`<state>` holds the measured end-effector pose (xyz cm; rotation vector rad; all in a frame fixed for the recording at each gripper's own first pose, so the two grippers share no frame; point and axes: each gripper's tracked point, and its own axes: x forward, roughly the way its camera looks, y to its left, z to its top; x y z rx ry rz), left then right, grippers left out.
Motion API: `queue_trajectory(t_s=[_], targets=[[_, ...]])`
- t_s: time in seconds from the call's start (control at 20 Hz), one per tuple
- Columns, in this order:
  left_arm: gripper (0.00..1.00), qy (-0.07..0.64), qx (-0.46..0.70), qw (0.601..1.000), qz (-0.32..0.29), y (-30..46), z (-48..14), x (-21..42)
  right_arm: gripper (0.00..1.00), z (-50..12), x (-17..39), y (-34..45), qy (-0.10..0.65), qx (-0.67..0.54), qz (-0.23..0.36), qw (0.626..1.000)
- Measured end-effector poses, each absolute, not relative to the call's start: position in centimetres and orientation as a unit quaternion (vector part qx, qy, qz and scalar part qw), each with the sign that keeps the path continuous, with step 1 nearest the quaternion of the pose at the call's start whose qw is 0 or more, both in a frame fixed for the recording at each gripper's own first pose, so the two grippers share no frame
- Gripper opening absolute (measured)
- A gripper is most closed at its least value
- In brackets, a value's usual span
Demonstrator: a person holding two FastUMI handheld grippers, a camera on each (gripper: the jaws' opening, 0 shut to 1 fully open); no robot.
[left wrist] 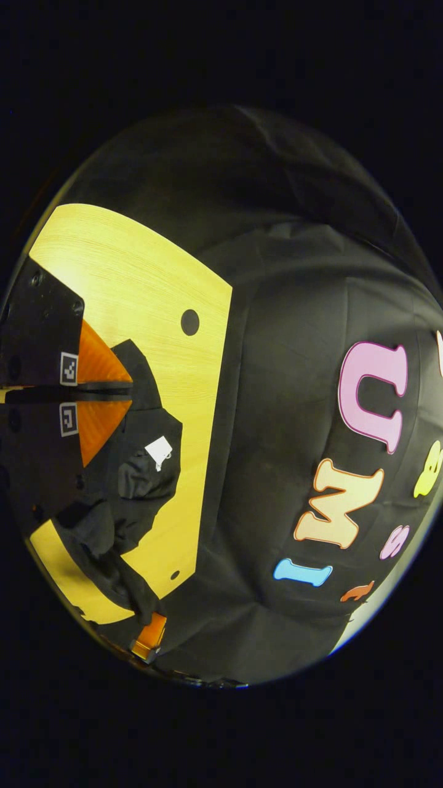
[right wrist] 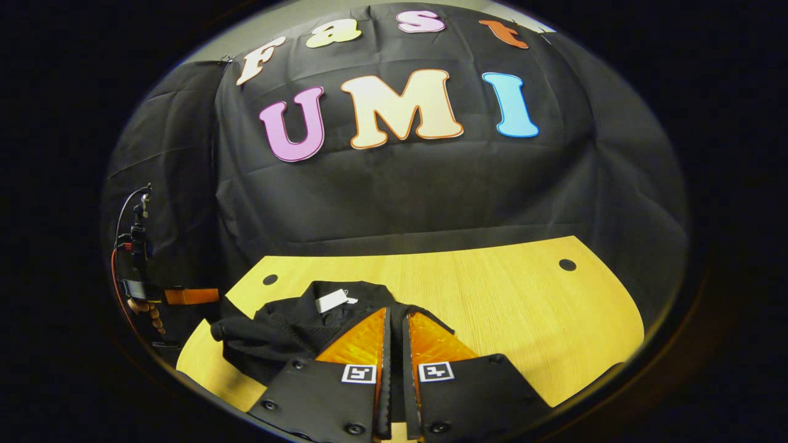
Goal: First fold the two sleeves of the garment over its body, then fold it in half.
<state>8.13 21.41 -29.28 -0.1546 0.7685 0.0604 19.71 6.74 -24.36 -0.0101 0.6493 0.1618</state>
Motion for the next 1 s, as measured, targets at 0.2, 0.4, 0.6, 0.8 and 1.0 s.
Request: queue_trajectory(t_s=[0.2, 0.4, 0.6, 0.8, 1.0], targets=[[0.37, 0.229, 0.008, 0.967, 0.108, 26.0, -21.8, 13.1, 0.99, -22.0, 21.7, 4.4, 0.263, -0.01, 0.002, 0.965], [0.92, 0.128, 0.024, 0.989, 0.074, 23.5, -15.2, 12.7, 0.97, -17.5, 20.6, 4.2, 0.191, -0.012, -0.007, 0.981], [0.93, 0.128, 0.021, 0.989, 0.071, 21.1, -13.5, 10.0, 0.97, -14.7, 17.4, 4.7, 0.151, -0.015, 0.018, 0.988], [0.93, 0.102, 0.03, 0.991, 0.087, 19.0, -10.3, 5.5, 0.94, -11.7, 12.5, 4.8, 0.1, -0.017, 0.052, 0.993], [0.92, 0.081, 0.036, 0.991, 0.098, 16.3, -7.3, 0.8, 0.94, -9.9, 6.6, 4.4, 0.072, -0.013, 0.083, 0.994]])
